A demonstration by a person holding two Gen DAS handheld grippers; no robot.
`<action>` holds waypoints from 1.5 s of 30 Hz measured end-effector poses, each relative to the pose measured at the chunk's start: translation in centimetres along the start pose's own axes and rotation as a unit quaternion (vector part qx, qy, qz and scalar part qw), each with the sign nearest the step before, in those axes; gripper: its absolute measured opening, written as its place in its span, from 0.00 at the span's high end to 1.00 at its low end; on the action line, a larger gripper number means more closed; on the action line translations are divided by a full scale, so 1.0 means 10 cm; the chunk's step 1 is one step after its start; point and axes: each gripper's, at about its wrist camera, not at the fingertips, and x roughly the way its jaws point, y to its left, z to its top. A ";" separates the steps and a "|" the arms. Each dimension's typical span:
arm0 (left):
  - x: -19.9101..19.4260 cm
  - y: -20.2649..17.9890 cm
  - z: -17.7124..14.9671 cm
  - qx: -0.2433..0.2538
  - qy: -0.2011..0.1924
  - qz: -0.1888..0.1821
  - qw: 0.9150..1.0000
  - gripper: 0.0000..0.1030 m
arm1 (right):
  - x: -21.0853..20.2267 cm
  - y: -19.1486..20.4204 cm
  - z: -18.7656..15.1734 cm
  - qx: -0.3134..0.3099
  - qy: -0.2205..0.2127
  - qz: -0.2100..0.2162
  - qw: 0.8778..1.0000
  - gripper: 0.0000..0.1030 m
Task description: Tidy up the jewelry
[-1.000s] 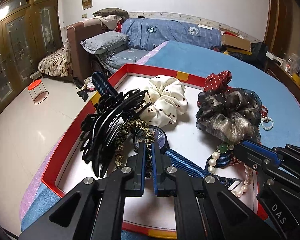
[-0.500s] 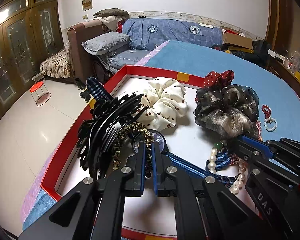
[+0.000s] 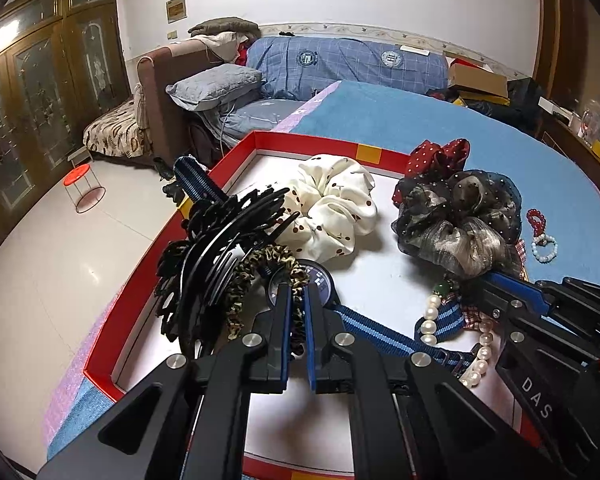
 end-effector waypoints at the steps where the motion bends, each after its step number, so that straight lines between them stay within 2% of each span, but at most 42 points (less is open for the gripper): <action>1: 0.00 0.00 -0.01 0.000 0.000 0.000 1.000 0.94 | -0.01 0.00 0.00 0.000 0.000 0.000 1.000 0.88; 6: -0.01 0.02 -0.01 0.000 0.000 0.002 1.000 0.94 | -0.05 -0.02 -0.02 0.000 -0.005 0.003 1.000 0.86; 10: -0.01 0.01 -0.01 0.003 0.000 0.006 1.000 0.94 | -0.10 -0.04 -0.03 0.005 -0.007 0.014 1.000 0.81; 15: -0.02 0.03 -0.01 0.003 0.000 0.006 1.000 0.93 | -0.18 -0.08 -0.06 0.007 -0.013 0.021 1.000 0.79; 20: -0.04 0.03 -0.01 0.007 -0.006 0.010 1.000 0.82 | -0.23 -0.15 -0.09 0.015 -0.013 0.034 0.999 0.76; 25: -0.09 0.03 -0.04 0.015 -0.013 0.015 1.000 0.80 | -0.30 -0.19 -0.15 0.016 -0.015 0.040 0.999 0.69; 29: -0.11 0.03 -0.05 0.016 -0.016 0.017 1.000 0.71 | -0.35 -0.20 -0.18 0.016 -0.019 0.041 0.999 0.69; 34: -0.15 0.06 -0.08 0.017 -0.018 0.019 1.000 0.71 | -0.41 -0.25 -0.21 0.022 -0.022 0.047 0.998 0.62; 45: -0.16 0.02 -0.07 0.017 -0.019 0.020 0.999 0.71 | -0.48 -0.25 -0.26 0.022 -0.025 0.052 0.998 0.62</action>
